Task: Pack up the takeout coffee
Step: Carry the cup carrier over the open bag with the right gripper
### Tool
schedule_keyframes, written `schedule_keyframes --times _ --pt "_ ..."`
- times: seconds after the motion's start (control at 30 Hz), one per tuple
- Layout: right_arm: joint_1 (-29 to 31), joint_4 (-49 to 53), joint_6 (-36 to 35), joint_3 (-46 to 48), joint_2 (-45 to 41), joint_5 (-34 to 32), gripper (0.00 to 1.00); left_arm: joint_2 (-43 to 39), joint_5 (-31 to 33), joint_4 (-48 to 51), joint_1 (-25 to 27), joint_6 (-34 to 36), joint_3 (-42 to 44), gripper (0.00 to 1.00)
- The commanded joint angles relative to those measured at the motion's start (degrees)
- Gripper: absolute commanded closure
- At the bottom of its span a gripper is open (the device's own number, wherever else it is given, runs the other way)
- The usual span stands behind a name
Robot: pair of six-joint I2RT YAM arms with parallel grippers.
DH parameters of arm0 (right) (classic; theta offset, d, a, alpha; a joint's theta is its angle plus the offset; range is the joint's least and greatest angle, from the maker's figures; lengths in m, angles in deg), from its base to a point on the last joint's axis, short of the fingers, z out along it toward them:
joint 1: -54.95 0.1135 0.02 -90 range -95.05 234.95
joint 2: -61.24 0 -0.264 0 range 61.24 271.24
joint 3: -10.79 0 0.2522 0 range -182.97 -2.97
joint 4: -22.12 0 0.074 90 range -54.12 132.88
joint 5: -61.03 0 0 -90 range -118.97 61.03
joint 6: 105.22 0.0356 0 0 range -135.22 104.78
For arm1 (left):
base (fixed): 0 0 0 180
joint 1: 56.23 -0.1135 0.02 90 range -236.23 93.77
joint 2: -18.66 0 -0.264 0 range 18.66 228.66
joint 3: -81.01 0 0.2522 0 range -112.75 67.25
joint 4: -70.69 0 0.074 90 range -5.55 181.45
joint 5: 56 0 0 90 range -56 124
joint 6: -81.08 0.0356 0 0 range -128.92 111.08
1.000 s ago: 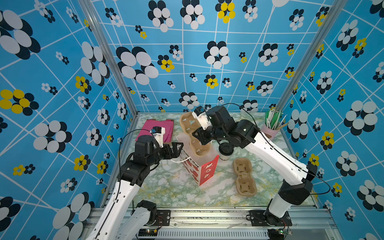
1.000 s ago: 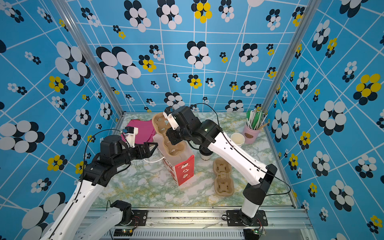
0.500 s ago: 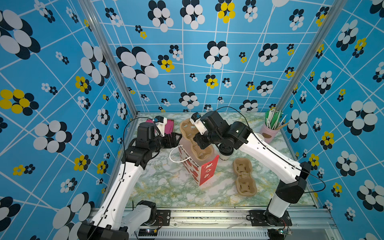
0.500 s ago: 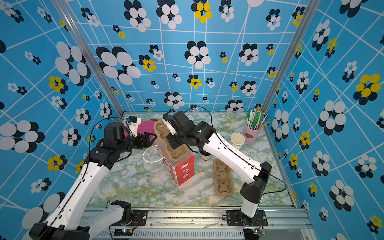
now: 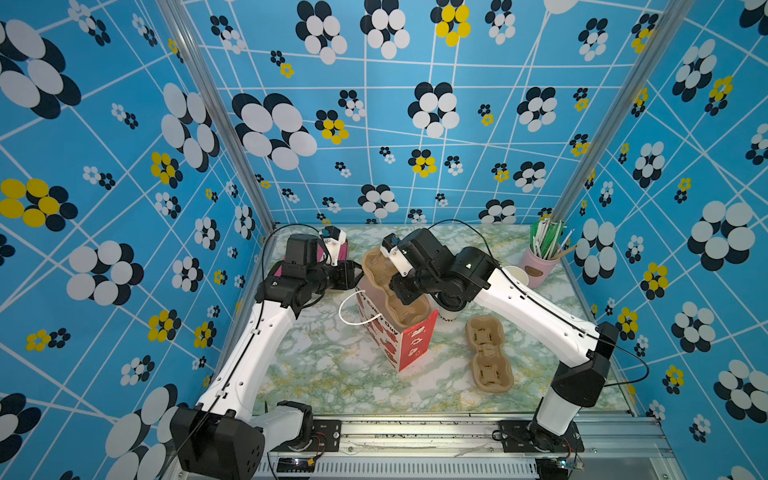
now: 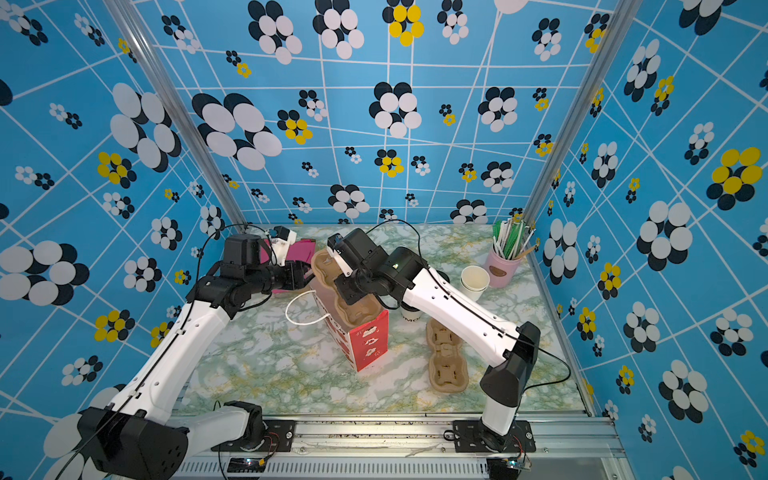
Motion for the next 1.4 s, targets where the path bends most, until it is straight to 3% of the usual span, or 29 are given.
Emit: schedule_keyframes --times 0.0,0.17,0.57,1.37 --pt "0.32 0.97 -0.02 0.75 -1.83 -0.17 0.86 0.6 -0.6 0.88 -0.65 1.53 -0.96 0.55" --pt "0.33 1.52 -0.02 1.06 -2.05 -0.05 0.86 0.89 1.79 0.53 -0.7 1.2 -0.54 0.71" --pt "0.41 3.94 -0.18 2.27 -1.32 0.47 0.85 -0.29 5.13 -0.46 -1.25 -0.25 0.74 0.84" --pt "1.0 12.39 0.25 -6.13 9.11 -0.05 0.85 -2.39 4.19 -2.43 -1.23 -1.45 3.48 0.87"
